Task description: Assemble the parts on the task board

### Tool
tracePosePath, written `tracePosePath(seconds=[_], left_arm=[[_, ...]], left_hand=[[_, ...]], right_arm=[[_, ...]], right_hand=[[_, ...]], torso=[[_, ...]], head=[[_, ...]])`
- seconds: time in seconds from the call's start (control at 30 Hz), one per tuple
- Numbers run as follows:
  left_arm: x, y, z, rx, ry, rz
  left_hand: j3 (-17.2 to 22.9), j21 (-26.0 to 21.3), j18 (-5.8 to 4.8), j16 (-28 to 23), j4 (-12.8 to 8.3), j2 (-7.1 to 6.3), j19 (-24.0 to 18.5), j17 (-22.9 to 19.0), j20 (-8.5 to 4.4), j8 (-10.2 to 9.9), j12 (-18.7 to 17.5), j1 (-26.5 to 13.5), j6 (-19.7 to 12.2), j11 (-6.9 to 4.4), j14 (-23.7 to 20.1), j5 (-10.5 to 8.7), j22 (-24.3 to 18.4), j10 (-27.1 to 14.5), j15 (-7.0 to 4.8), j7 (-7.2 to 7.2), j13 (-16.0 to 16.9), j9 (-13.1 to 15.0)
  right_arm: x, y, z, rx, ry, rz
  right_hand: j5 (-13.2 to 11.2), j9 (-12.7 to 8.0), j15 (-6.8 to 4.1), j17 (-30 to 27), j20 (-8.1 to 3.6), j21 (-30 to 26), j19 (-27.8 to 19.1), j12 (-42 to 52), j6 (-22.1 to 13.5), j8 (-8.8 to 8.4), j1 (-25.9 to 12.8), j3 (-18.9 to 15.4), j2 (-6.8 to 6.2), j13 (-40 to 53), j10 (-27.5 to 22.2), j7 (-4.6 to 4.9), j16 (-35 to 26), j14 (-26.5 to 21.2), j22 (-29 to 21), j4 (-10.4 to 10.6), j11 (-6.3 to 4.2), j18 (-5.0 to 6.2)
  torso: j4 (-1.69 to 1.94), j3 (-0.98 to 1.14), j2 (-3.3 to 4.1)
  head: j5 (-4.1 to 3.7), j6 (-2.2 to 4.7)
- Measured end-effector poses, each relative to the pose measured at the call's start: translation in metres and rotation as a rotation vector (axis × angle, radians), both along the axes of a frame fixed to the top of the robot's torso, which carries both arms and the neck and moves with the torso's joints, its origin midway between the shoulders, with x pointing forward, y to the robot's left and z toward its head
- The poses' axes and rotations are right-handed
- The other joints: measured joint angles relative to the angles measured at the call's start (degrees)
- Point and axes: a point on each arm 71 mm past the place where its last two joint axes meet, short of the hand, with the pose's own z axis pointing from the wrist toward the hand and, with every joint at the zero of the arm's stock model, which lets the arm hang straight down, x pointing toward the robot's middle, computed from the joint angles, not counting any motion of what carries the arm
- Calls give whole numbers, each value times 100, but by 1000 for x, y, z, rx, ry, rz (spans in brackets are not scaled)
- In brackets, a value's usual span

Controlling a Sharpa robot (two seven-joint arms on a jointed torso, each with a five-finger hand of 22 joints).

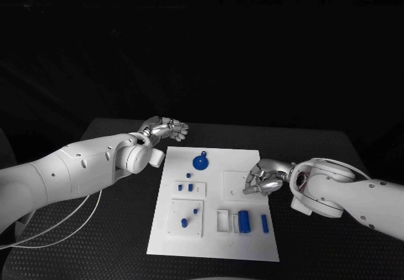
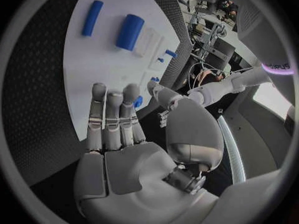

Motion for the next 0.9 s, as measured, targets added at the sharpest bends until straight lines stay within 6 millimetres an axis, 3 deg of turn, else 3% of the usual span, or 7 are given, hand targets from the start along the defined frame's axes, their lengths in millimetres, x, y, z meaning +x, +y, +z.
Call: tracePosePath(seconds=[0.13, 0.37, 0.7, 0.9], left_arm=[[-2, -1, -2, -1, 5, -5], [-5, -6, -4, -7, 12, -19], [-8, -8, -6, -11, 18, -31], [-9, -9, -7, -12, 21, -35]], left_hand=[[0, 0, -1, -23, 0, 0, 0, 6, 0, 0, 0, 0, 0, 0, 0, 0, 4, 0, 0, 0, 0, 0], [-15, 0, -1, -23, 15, 0, 0, 12, 0, 0, 0, 0, 0, 0, 0, 0, 4, 0, 0, 0, 0, 0], [-15, 0, -2, -23, 15, 0, 0, 25, 0, 0, 0, 0, 0, 0, 0, 0, 9, 0, 0, 0, 0, 0], [-15, 0, -2, -45, 15, 0, 0, 29, 0, 0, 0, 0, 0, 0, 0, 0, 9, 0, 0, 0, 0, 0]], right_arm=[[-6, -3, -5, -28, 99, -41], [-18, -8, -21, -104, 252, -90], [-28, -1, -34, -172, 329, -103], [-31, 4, -41, -200, 342, -103]], right_hand=[[-13, 135, -65, 12, -251, 973, 130, 1290, -22, 0, -217, 11, -78, 1168, -325, -19, 1215, -14, -1, 280, -17, -6], [-13, 276, -140, 12, -459, 1391, 321, 2063, 25, 0, -397, 68, -28, 1905, 145, -40, 1612, 169, -2, 458, -49, -84], [-12, 419, -154, 12, -496, 1470, 359, 2187, 139, 69, -652, 114, -118, 2078, 292, -72, 1727, 225, -3, 568, -99, -6], [-12, 465, -154, 11, -511, 1495, 345, 2187, 139, 69, -861, 130, -205, 2123, 333, -73, 1727, 225, -3, 712, -99, -5]], torso=[[-1, -1, -11], [-3, -12, -26], [3, -52, -54], [9, -59, -62]], head=[[-41, -49], [-108, -117], [-176, -188], [-200, -211]])
